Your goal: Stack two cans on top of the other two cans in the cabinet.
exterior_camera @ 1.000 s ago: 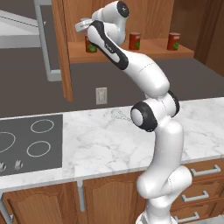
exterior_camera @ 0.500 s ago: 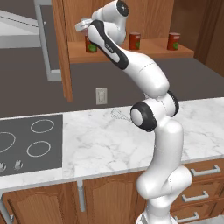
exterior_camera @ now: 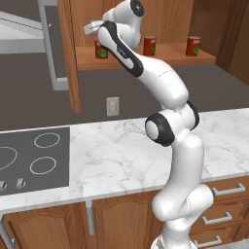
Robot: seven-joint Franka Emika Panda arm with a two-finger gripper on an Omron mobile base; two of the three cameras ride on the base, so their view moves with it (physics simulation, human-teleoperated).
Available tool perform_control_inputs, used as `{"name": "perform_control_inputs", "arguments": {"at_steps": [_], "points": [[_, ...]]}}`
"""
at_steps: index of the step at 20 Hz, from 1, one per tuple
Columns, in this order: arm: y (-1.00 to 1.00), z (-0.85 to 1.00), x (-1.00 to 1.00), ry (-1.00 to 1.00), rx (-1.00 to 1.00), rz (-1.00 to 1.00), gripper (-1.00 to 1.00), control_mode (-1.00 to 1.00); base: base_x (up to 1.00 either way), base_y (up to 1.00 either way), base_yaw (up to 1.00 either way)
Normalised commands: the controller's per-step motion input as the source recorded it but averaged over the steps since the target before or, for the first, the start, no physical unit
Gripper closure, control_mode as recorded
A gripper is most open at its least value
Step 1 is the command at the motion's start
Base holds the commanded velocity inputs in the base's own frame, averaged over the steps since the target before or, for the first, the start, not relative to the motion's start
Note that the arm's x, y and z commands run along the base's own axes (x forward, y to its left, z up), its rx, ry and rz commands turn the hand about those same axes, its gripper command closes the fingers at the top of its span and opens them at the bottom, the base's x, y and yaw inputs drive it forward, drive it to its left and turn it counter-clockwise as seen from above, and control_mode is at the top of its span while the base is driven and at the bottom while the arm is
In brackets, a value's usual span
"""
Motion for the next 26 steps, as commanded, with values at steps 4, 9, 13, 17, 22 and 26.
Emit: {"name": "perform_control_inputs", "arguments": {"at_steps": [4,9,13,17,22,26], "points": [[0.0,0.08,0.02,0.0,0.0,0.0,1.0,-1.0,0.0,0.0,0.0],[0.0,0.11,-0.07,0.0,0.0,-0.02,1.0,-1.0,0.0,0.0,0.0],[0.0,0.0,-0.08,0.0,0.0,-0.03,1.0,-1.0,0.0,0.0,0.0],[0.0,-0.07,-0.16,0.01,0.0,-0.06,1.0,-1.0,0.0,0.0,0.0],[0.0,-0.25,-0.08,0.01,0.01,-0.05,1.0,-1.0,0.0,0.0,0.0],[0.0,-0.25,0.03,0.0,0.05,-0.02,1.0,-1.0,0.0,0.0,0.0]]}}
